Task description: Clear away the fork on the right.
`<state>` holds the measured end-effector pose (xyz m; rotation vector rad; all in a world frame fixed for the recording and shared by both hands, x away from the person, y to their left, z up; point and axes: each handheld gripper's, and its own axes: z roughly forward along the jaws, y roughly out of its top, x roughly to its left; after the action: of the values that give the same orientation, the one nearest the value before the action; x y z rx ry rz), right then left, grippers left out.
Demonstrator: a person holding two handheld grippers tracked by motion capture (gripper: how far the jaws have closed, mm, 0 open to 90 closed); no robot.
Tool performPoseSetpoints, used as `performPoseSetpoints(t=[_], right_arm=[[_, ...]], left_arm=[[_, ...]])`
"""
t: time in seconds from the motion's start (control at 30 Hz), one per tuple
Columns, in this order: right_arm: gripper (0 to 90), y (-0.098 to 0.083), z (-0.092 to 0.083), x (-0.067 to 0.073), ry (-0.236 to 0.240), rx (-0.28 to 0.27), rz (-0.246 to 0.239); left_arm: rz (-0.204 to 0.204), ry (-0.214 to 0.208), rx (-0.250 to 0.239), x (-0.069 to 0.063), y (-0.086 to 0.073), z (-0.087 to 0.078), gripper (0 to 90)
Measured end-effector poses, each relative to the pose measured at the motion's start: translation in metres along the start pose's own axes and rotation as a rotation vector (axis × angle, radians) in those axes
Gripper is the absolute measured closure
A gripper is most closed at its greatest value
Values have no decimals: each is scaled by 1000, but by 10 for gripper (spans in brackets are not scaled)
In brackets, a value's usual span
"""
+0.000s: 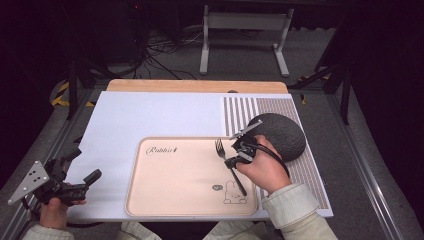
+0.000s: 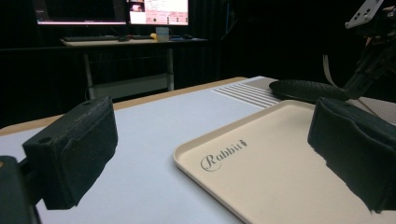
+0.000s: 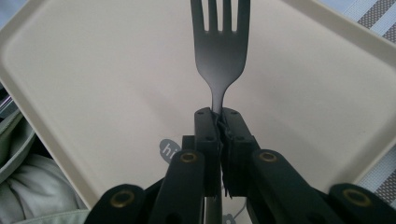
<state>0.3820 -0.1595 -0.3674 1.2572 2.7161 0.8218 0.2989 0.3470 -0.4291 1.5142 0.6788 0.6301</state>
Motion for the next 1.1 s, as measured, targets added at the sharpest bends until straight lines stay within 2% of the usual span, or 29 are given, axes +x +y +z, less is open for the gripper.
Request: performPoseSetpoints(t=[0.27, 0.6, 0.67, 1.1], right_arm=[[865, -1, 12, -2, 7, 23, 34], [863, -1, 24, -7, 7, 27, 51], [862, -2, 28, -8, 2, 28, 69], [859, -6, 45, -16, 28, 60, 111]], left_arm=[[4, -7, 4, -1, 0, 0, 23], [7, -8, 0, -1, 1, 0, 23], [7, -9, 1, -1, 1, 0, 23], [6, -13, 0, -1, 1, 0, 23]])
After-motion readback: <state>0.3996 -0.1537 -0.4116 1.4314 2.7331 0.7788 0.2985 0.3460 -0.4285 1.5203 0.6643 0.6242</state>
